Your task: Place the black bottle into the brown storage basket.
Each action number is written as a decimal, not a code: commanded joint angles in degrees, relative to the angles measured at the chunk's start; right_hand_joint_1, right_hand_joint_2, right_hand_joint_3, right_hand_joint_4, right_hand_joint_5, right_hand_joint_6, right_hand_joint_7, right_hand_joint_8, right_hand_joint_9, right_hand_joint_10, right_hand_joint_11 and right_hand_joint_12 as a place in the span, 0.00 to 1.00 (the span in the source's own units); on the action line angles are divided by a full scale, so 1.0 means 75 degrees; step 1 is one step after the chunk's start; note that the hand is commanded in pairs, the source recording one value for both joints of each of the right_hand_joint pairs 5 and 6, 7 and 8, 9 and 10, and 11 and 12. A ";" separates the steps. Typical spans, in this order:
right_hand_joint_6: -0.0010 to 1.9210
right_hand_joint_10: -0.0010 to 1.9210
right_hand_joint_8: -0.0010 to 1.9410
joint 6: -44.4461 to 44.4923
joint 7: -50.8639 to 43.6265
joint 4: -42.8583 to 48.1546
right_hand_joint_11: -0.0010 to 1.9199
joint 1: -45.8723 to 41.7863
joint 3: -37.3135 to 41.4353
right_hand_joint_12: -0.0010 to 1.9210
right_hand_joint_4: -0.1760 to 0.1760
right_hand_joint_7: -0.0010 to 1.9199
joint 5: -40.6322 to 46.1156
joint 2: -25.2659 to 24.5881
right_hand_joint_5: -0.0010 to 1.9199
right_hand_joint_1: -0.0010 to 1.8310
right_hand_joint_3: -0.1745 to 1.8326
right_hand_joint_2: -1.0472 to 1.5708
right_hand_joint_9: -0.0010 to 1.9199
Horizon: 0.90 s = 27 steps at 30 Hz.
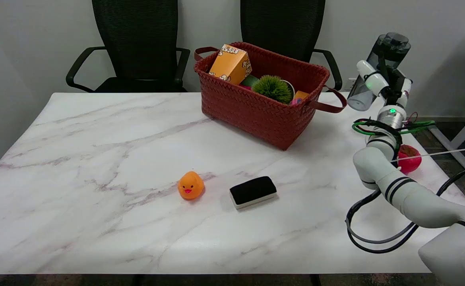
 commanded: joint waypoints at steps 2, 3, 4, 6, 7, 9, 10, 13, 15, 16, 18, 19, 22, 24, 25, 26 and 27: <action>0.47 0.45 0.61 0.0457 -0.0642 0.1958 0.36 -0.0506 0.0869 0.36 0.50 0.61 -0.1401 0.0096 0.47 0.59 0.07 0.77 0.45; 0.47 0.45 0.61 0.0457 -0.0711 0.2044 0.36 -0.0517 0.0885 0.36 0.50 0.61 -0.1415 0.0098 0.47 0.59 0.07 0.77 0.46; 0.47 0.46 0.61 0.0457 -0.0809 0.2195 0.36 -0.0528 0.0925 0.36 0.50 0.62 -0.1453 0.0107 0.47 0.59 0.07 0.77 0.46; 0.47 0.46 0.61 0.0457 -0.0949 0.2395 0.36 -0.0536 0.0955 0.36 0.50 0.62 -0.1539 0.0117 0.47 0.59 0.07 0.77 0.46; 0.47 0.46 0.61 0.0457 -0.1000 0.2519 0.36 -0.0536 0.0963 0.36 0.50 0.62 -0.1601 0.0120 0.47 0.59 0.07 0.77 0.46; 0.47 0.46 0.61 0.0457 -0.1082 0.2668 0.36 -0.0522 0.0963 0.36 0.50 0.62 -0.1671 0.0128 0.47 0.59 0.07 0.77 0.46; 0.47 0.46 0.61 0.0454 -0.1160 0.2769 0.36 -0.0499 0.0963 0.36 0.50 0.62 -0.1706 0.0128 0.47 0.59 0.07 0.77 0.46; 0.47 0.46 0.61 0.0383 -0.1418 0.2985 0.36 -0.0427 0.0962 0.36 0.50 0.62 -0.1783 0.0128 0.47 0.59 0.07 0.77 0.46; 0.47 0.46 0.61 0.0381 -0.1578 0.3095 0.36 -0.0358 0.0916 0.36 0.50 0.62 -0.1791 0.0128 0.47 0.59 0.07 0.77 0.46; 0.47 0.46 0.61 0.0370 -0.1629 0.3142 0.35 -0.0310 0.0887 0.35 0.50 0.62 -0.1839 0.0126 0.47 0.59 0.07 0.77 0.46; 0.47 0.45 0.61 0.0333 -0.1710 0.3172 0.35 -0.0213 0.0836 0.35 0.50 0.62 -0.1870 0.0105 0.47 0.59 0.08 0.77 0.45; 0.47 0.45 0.61 0.0294 -0.1774 0.3171 0.35 -0.0125 0.0777 0.35 0.50 0.62 -0.1879 0.0096 0.47 0.59 0.08 0.77 0.45; 0.47 0.44 0.61 0.0095 -0.1794 0.3073 0.34 0.0133 0.0616 0.34 0.50 0.62 -0.1879 0.0064 0.47 0.59 0.08 0.77 0.44; 0.47 0.44 0.62 -0.0083 -0.1794 0.2979 0.34 0.0296 0.0527 0.34 0.50 0.62 -0.1879 0.0052 0.47 0.59 0.09 0.77 0.44; 0.47 0.44 0.62 -0.0181 -0.1794 0.2922 0.33 0.0368 0.0466 0.33 0.50 0.62 -0.1879 0.0037 0.47 0.59 0.09 0.77 0.44; 0.47 0.44 0.61 -0.0233 -0.1794 0.2878 0.33 0.0433 0.0419 0.33 0.50 0.62 -0.1879 0.0008 0.47 0.59 0.09 0.76 0.44; 0.47 0.43 0.61 -0.0281 -0.1794 0.2770 0.33 0.0561 0.0336 0.33 0.50 0.62 -0.1879 -0.0016 0.47 0.59 0.10 0.76 0.43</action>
